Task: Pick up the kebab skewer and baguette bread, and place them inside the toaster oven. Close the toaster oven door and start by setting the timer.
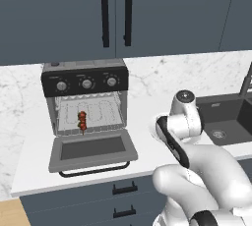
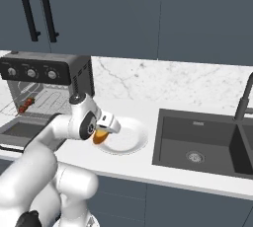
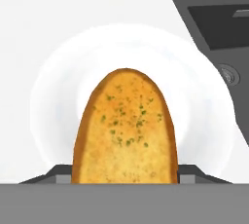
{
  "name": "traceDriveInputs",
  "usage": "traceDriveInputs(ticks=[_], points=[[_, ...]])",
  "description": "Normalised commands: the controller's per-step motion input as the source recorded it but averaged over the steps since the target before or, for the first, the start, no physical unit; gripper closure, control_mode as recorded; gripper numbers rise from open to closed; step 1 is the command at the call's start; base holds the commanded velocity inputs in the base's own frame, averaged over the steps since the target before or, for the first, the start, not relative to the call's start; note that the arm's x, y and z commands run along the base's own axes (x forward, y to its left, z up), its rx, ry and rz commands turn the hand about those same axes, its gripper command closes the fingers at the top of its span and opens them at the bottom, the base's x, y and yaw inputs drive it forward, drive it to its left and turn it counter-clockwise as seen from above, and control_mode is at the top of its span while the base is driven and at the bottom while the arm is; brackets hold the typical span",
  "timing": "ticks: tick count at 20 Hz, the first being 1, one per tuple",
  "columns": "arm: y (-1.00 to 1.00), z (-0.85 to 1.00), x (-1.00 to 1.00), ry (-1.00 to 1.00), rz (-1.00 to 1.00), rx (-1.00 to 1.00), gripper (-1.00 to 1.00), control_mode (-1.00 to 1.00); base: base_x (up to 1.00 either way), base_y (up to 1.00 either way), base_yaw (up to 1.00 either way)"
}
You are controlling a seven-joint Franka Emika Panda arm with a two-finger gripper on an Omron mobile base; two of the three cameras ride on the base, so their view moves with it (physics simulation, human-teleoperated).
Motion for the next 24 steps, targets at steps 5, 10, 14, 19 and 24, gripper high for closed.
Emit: traceDriveInputs(ticks=[5, 10, 14, 19, 24], points=[[1.00, 0.51, -0.48, -0.02, 0.00, 0.02, 1.00, -1.00, 0.00, 0.00, 0.00], [0.98, 0.53, -0.24, -0.03, 0.00, 0.13, 1.00, -1.00, 0.00, 0.00, 0.00], [1.00, 0.41, 0.00, 0.00, 0.00, 0.13, 1.00, -1.00, 0.00, 0.00, 0.00], [1.00, 0.33, 0.08, -0.03, 0.00, 0.13, 1.00, -1.00, 0.00, 0.00, 0.00], [0.85, 0.82, 0.22, -0.02, 0.00, 0.07, 1.00, -1.00, 0.00, 0.00, 0.00]])
